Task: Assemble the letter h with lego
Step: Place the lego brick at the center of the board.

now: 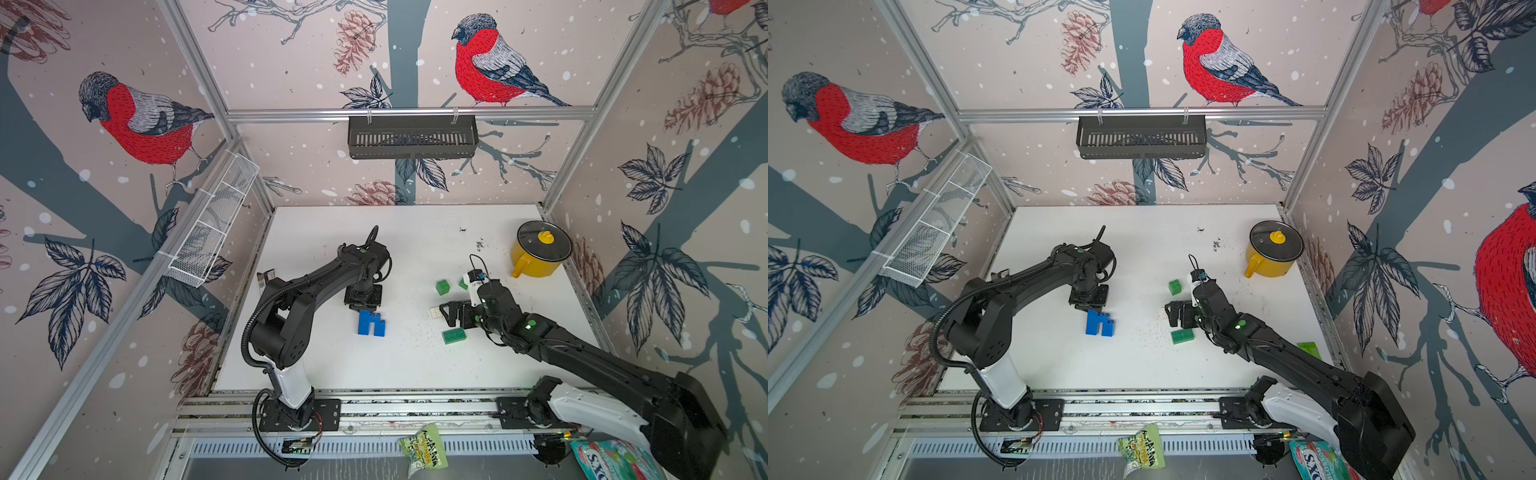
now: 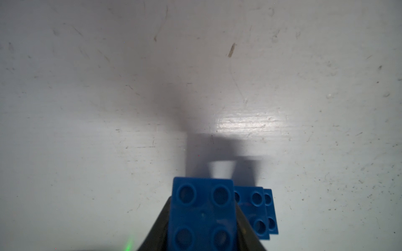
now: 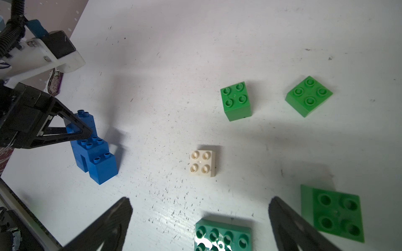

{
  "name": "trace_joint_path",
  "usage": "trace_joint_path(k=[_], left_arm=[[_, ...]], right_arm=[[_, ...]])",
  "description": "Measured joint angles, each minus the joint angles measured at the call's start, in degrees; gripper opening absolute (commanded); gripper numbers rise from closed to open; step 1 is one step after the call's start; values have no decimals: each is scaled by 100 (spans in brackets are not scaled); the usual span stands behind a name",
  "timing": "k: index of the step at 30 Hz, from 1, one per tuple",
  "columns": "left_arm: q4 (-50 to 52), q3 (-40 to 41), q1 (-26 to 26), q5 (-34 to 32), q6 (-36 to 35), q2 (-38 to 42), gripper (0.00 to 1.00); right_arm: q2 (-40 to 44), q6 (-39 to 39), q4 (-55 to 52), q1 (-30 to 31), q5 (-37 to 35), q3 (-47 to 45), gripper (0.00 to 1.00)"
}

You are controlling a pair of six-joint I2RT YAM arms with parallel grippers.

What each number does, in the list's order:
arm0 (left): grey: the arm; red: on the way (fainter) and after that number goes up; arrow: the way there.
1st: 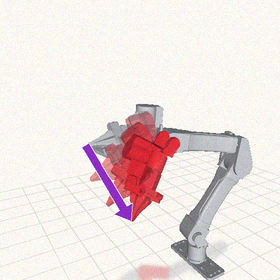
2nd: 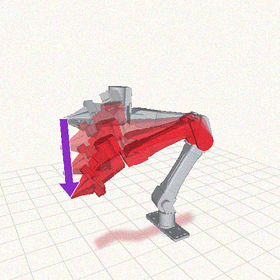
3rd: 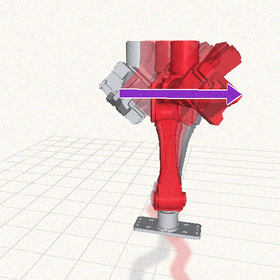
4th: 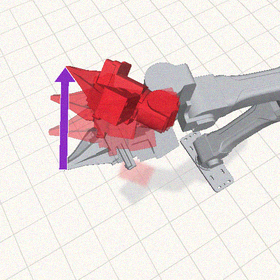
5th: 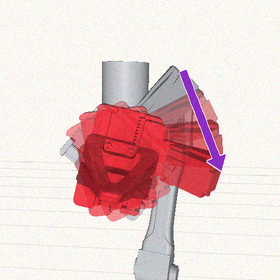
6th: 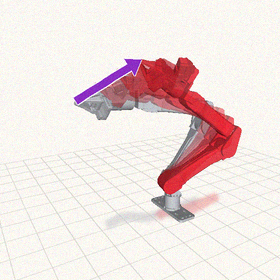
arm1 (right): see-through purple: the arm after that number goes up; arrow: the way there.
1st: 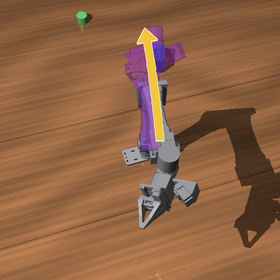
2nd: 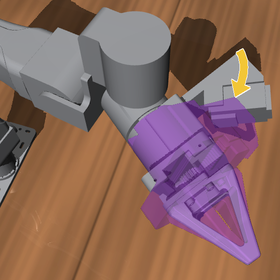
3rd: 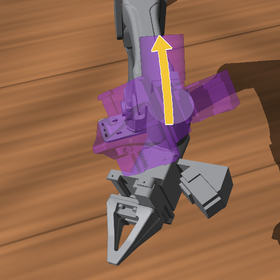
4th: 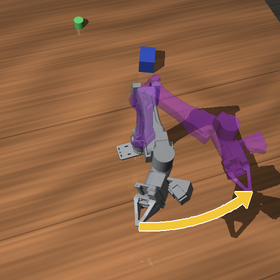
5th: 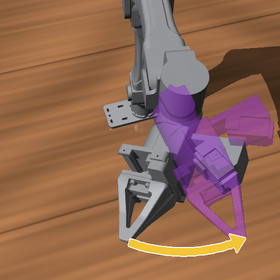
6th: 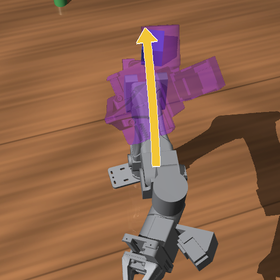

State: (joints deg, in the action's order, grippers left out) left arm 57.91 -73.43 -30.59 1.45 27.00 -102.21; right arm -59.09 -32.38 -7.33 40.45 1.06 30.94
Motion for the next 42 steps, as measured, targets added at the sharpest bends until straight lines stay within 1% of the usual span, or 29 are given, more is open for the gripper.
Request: trace_joint_path(k=[8, 10, 13, 17, 18, 24, 28, 30, 32, 34, 37, 42], left_arm=[[114, -114, 173, 90, -44, -173, 26], [116, -118, 221, 94, -44, -175, 28], [120, -146, 238, 96, -44, -184, 38], [105, -184, 243, 111, -46, -219, 40], [105, -192, 247, 111, -48, -227, 43], [118, -243, 264, 131, -92, -258, 53], [221, -485, 284, 127, -90, -208, 64], [214, -658, 289, 33, -90, 11, 70], [120, -734, 289, -92, -85, 361, 85], [28, -684, 289, -258, -26, 793, 97], [-433, -225, 286, -507, 7, 1698, 98], [-1554, 1012, 284, -861, -26, 2983, 98]], right_arm=[[-20, 85, 13, 61, 4, 0, 99], [-20, 90, 15, 76, 9, 0, 99], [-20, 101, 17, 107, 9, 0, 99], [-17, 103, 37, 127, 35, 2, 99], [-17, 103, 37, 136, 35, 2, 99], [4, 105, 31, 175, 37, 7, 99], [55, 105, 26, 186, 22, 9, 100], [90, 103, 0, 186, -13, 20, 100], [118, 103, -42, 186, -79, 55, 99], [129, 98, -98, 186, -160, 125, 100], [120, 72, -216, 186, -295, 201, 99], [-31, -68, -595, 155, -492, 341, 100]])
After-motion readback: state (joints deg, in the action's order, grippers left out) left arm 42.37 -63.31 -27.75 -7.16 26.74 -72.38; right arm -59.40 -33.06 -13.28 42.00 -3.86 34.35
